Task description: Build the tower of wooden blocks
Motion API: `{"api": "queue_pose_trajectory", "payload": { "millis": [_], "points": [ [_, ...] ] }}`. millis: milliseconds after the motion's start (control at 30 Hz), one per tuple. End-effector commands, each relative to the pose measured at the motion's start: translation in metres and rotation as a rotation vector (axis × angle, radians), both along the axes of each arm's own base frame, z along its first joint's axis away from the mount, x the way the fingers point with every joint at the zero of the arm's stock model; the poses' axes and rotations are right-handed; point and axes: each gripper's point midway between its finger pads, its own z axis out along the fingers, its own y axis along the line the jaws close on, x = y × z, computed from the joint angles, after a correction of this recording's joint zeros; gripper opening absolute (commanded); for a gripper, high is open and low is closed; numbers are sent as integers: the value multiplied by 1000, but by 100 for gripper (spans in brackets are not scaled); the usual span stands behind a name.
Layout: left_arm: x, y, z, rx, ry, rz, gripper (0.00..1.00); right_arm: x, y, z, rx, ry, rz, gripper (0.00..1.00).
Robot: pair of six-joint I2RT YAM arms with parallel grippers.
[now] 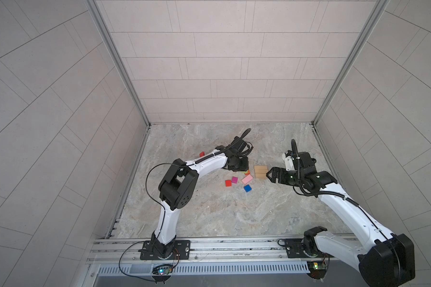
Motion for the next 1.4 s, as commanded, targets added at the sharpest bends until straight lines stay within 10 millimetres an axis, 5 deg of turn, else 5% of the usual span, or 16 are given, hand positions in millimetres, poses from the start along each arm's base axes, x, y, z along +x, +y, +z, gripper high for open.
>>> {"api": "queue_pose_trajectory", "payload": {
  "millis": [0, 667, 1367],
  "points": [
    [-1, -23, 26, -171, 14, 34, 30, -7, -3, -2, 6, 10, -9, 98],
    [8, -72, 12, -375, 71, 109, 30, -12, -13, -6, 3, 18, -31, 98],
    [5, -74, -20, -323, 98, 135, 30, -15, -17, -9, 6, 23, -37, 98]
  ]
}}
